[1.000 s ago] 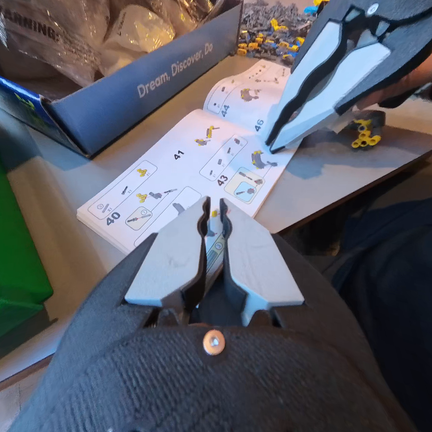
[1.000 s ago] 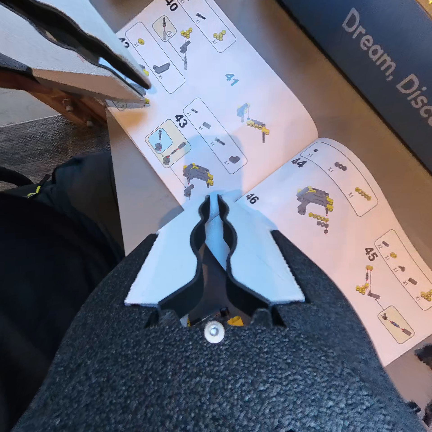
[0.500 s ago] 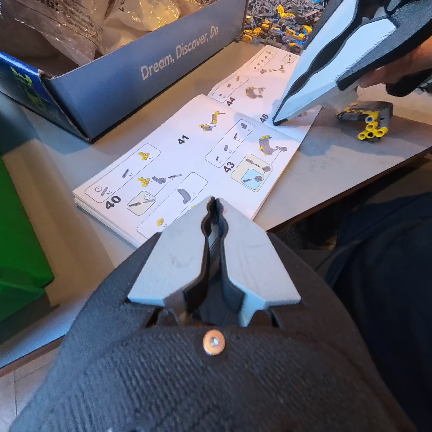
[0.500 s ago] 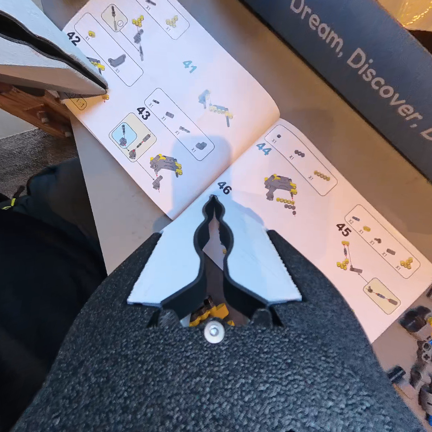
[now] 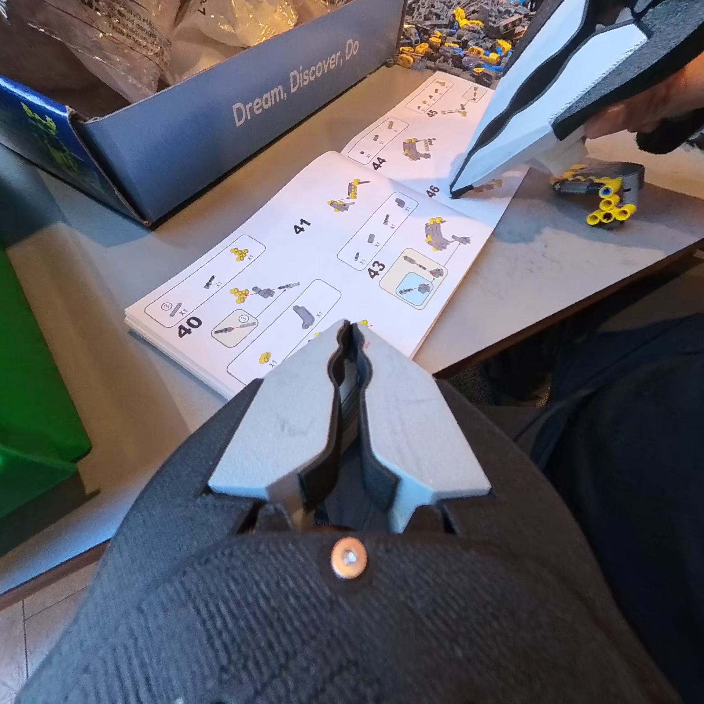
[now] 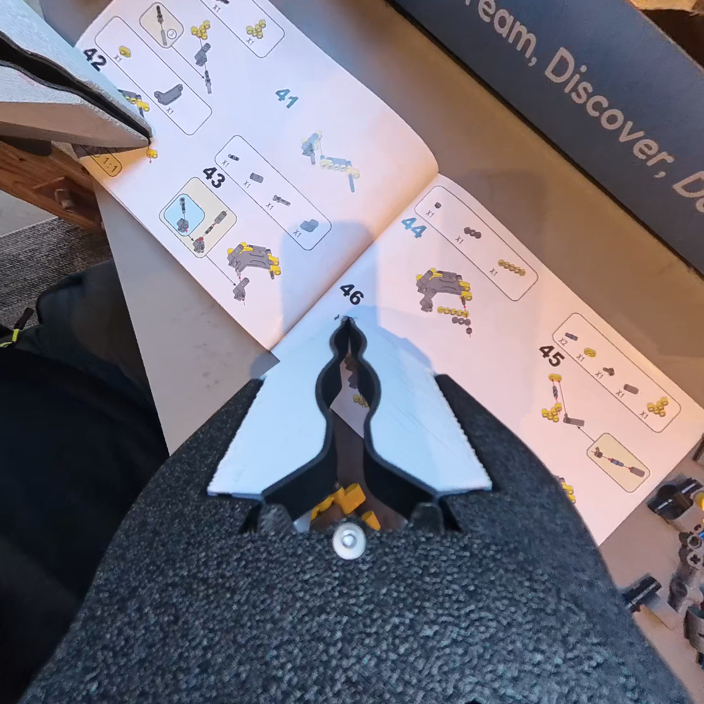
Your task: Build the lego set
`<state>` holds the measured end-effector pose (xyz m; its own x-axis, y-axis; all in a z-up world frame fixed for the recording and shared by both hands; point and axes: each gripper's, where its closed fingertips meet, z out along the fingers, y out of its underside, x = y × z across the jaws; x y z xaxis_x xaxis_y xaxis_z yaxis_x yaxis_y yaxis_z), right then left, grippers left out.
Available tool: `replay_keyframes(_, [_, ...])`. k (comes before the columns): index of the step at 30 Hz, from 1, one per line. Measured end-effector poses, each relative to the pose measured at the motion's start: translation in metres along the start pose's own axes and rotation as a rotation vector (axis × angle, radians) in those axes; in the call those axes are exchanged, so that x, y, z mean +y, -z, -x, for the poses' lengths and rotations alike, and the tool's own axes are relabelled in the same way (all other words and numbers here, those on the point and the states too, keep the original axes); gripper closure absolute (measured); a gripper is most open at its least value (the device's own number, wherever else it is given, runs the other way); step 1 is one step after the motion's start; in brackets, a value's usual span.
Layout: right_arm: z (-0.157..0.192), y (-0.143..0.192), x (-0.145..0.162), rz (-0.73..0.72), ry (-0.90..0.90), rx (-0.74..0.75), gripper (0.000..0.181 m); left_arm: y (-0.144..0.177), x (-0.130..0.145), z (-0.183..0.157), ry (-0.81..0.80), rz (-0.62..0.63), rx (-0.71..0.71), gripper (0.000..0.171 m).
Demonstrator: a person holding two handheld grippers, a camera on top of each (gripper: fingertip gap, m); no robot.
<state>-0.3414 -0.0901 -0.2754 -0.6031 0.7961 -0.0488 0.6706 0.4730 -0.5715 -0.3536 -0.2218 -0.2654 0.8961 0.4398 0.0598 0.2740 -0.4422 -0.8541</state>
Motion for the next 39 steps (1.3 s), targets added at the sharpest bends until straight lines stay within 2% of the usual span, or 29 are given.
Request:
replay_keyframes(13, [-0.006, 0.003, 0.004, -0.004, -0.042, -0.006, 0.181, 0.001, 0.002, 0.004, 0.012, 0.001, -0.017, 0.171])
replay_keyframes(16, [-0.008, 0.003, 0.004, -0.004, -0.044, 0.002, 0.181, 0.004, 0.004, 0.015, -0.003, 0.01, -0.069, 0.171])
replay_keyframes(25, [-0.009, 0.004, 0.005, 0.006, -0.046, -0.005, 0.181, 0.004, 0.004, 0.017, 0.038, -0.007, -0.046, 0.171])
replay_keyframes(39, [-0.01, 0.004, 0.005, 0.015, -0.051, 0.0, 0.181, 0.02, 0.012, 0.034, 0.024, 0.011, -0.128, 0.171])
